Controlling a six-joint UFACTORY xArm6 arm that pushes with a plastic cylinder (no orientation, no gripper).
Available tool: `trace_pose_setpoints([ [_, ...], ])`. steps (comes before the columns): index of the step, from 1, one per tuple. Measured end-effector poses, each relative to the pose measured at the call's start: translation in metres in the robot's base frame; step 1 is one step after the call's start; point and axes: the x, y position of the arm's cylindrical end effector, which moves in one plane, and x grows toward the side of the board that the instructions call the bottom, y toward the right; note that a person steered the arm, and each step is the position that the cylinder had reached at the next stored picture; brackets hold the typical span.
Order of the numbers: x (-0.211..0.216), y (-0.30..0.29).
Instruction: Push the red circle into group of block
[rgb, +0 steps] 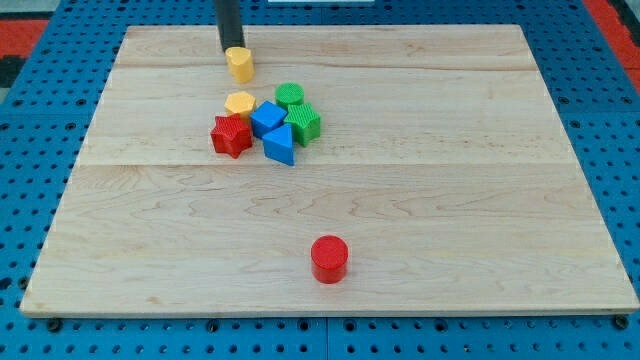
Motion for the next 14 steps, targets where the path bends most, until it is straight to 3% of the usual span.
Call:
trace_pose_setpoints([
  [2,0.062,0.055],
  [3,0.069,0.067],
  [4,0.016,0.057],
  [5,0.037,0.166],
  [6,0.167,0.218],
  [7,0.267,0.218],
  [8,0.315,0.221],
  [9,0.358,0.168],
  [11,0.295,0.12],
  [14,0.282,0.068],
])
